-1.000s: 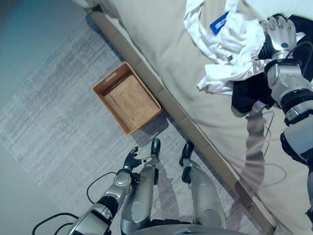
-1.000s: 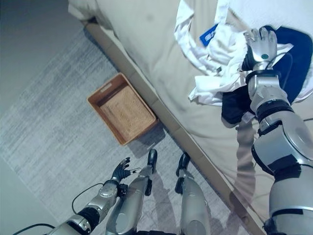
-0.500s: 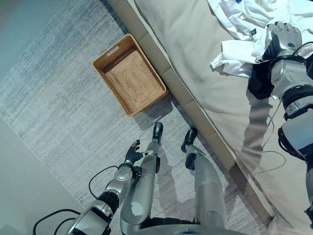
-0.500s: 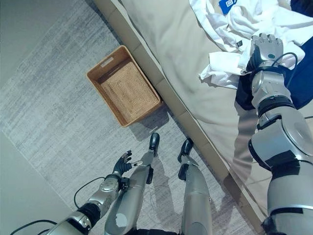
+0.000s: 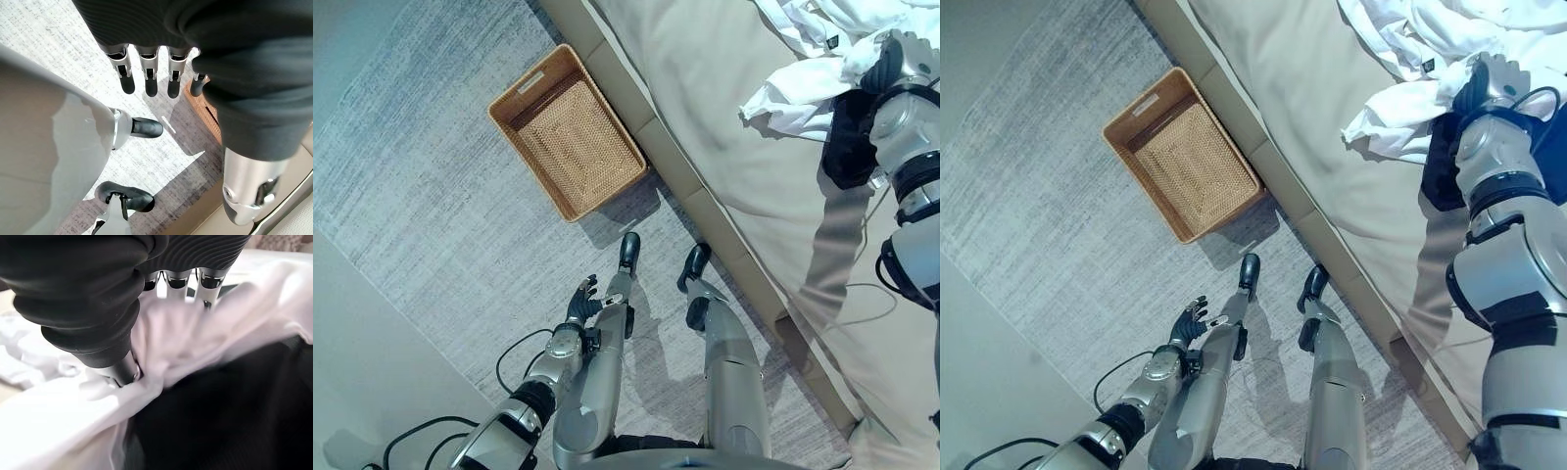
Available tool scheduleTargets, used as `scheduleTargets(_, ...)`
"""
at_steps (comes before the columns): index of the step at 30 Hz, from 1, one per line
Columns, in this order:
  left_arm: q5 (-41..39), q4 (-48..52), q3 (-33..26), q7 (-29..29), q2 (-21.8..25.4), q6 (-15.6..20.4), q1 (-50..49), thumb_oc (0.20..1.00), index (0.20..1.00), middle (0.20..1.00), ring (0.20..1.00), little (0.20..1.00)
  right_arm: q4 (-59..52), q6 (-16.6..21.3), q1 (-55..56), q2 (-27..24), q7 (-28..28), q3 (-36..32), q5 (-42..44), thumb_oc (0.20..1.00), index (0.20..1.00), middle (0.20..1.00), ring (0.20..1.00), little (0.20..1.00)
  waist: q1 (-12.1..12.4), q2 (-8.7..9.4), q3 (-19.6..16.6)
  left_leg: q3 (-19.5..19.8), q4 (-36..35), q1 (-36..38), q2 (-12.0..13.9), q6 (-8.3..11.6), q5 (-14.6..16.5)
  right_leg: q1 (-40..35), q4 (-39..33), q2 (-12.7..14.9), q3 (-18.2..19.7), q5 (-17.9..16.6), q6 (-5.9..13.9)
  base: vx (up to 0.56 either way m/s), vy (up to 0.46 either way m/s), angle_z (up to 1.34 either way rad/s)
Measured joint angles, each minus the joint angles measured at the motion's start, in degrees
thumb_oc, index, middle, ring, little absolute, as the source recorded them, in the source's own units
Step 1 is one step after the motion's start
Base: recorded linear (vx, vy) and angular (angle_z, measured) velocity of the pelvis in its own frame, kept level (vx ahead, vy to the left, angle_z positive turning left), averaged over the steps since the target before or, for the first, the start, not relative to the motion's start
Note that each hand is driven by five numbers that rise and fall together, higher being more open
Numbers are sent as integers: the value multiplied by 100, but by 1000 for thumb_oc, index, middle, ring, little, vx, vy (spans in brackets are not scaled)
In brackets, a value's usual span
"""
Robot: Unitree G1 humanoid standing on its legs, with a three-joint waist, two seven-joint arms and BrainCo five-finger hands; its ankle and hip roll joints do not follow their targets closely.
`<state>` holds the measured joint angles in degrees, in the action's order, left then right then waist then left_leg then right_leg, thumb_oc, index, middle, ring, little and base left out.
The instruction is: Pick up clothes into the bucket
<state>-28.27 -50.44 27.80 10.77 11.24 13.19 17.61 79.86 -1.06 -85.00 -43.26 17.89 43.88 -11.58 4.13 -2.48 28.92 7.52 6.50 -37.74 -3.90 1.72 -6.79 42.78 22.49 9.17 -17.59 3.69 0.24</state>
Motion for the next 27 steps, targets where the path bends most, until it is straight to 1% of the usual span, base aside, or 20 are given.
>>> scheduleTargets(6, 0, 50, 38, 5, 2, 9, 54, 1000, 1000, 1000, 1000, 1000, -9, 73, -126, -1, 20, 57, 6, 200, 200, 200, 200, 200, 15, 0, 0, -11, 24, 21, -3, 0, -1, -26, 3, 1, 8, -4, -5, 0, 0, 0)
scheduleTargets(10, 0, -22, 39, 8, 0, 10, 56, 1000, 1000, 1000, 1000, 1000, -126, 99, -154, -6, 66, 131, 123, 200, 200, 200, 200, 200, 4, 0, 0, -16, 24, 218, -2, 0, -1, -225, 0, 0, 12, -10, -14, -19, 3, 0)
scheduleTargets(13, 1, -71, 14, 7, 1, 17, 56, 1000, 1000, 1000, 1000, 1000, -555, 136, -195, -91, 158, 155, 379, 200, 200, 200, 200, 200, -28, 2, -1, -15, 24, 376, -1, 0, -1, -400, -30, -6, 6, -21, -34, -50, 15, 1)
scheduleTargets(14, 2, -111, 11, 7, 8, 16, 57, 1000, 1000, 1000, 1000, 1000, -813, 226, -257, -141, 232, 182, 453, 200, 200, 200, 200, 200, -52, 3, -1, -18, 23, 492, 0, 0, 0, -514, -43, -8, 7, -24, -36, 0, 0, 0)
scheduleTargets(16, 7, -212, -85, 8, 15, 16, 50, 1000, 1000, 1000, 1000, 1000, -1333, 276, -307, -291, 336, 201, 553, 200, 200, 200, 200, 200, -63, 8, 0, -34, 11, 709, 11, -2, 1, -741, -83, -23, 13, -30, -41, 0, 0, 0)
scheduleTargets(17, 12, -265, -112, 6, 27, 15, 51, 1000, 1000, 1000, 1000, 1000, -1418, 290, -374, -308, 371, 245, 558, 200, 200, 200, 200, 200, -101, 11, 0, -36, -7, 786, 24, -2, 1, -832, -131, -43, 15, -37, -48, 19, 6, -5)
scheduleTargets(18, 25, -293, -189, 7, 49, 8, 33, 1000, 1000, 1000, 1000, 1000, -1582, 308, -468, -346, 393, 322, 564, 200, 200, 200, 200, 200, -137, 34, 7, -45, -18, 903, 46, -1, 5, -969, -208, -77, 21, -64, -37, 46, 8, -11)
scheduleTargets(19, 53, -318, -307, 10, 121, 6, -52, 1000, 1000, 1000, 1000, 1000, -2019, 323, -540, -457, 428, 363, 577, 200, 200, 200, 200, 200, -154, 77, 16, -99, -97, 1120, 88, -3, 6, -1191, -340, -138, 56, -94, -19, 57, 10, -15)
scheduleTargets(21, 54, -404, -439, 11, 195, 8, -153, 1000, 1000, 1000, 1000, 1000, -2323, 390, -764, -522, 565, 406, 581, 200, 200, 200, 200, 200, -210, 148, -14, -136, -192, 1406, 127, -3, 7, -1470, -511, -202, 119, -138, 6, 90, 18, -20)
scheduleTargets(22, 57, -476, -450, 4, 271, 1, -171, 1000, 1000, 1000, 1000, 1000, -2497, 411, -875, -639, 607, 401, 579, 200, 200, 200, 200, 200, -204, 193, -25, -172, -230, 1532, 166, -3, 19, -1655, -676, -276, 151, -176, 25, 94, 24, -24)
scheduleTargets(24, 57, -469, -477, 7, 395, 2, -285, 1000, 1000, 1000, 1000, 1000, -2610, 450, -952, -724, 691, 392, 571, 200, 200, 200, 200, 200, -179, 349, -113, -255, -292, 1654, 213, -2, 22, -1778, -840, -338, 209, -226, 58, 102, 26, -25)
scheduleTargets(25, 68, -482, -623, -22, 465, -33, -356, 1000, 1000, 1000, 1000, 1000, -2671, 447, -1030, -832, 710, 400, 552, 200, 200, 200, 200, 200, -218, 438, -137, -305, -362, 1842, 255, 7, 26, -1990, -1017, -409, 266, -313, 48, 122, 22, -27)
scheduleTargets(26, 71, -474, -714, -22, 493, -28, -431, 1000, 1000, 1000, 1000, 1000, -2719, 452, -1087, -945, 731, 392, 545, 200, 200, 200, 200, 200, -200, 507, -187, -355, -410, 2019, 278, 7, 26, -2186, -1177, -447, 281, -420, 27, 129, 13, -24)
scheduleTargets(27, 81, -479, -767, -42, 499, -42, -460, 1000, 1000, 1000, 1000, 1000, -2725, 445, -1130, -990, 727, 404, 543, 200, 200, 200, 200, 200, -221, 513, -185, -404, -436, 2148, 294, 22, 43, -2352, -1299, -480, 305, -446, 32, 122, 14, -22)
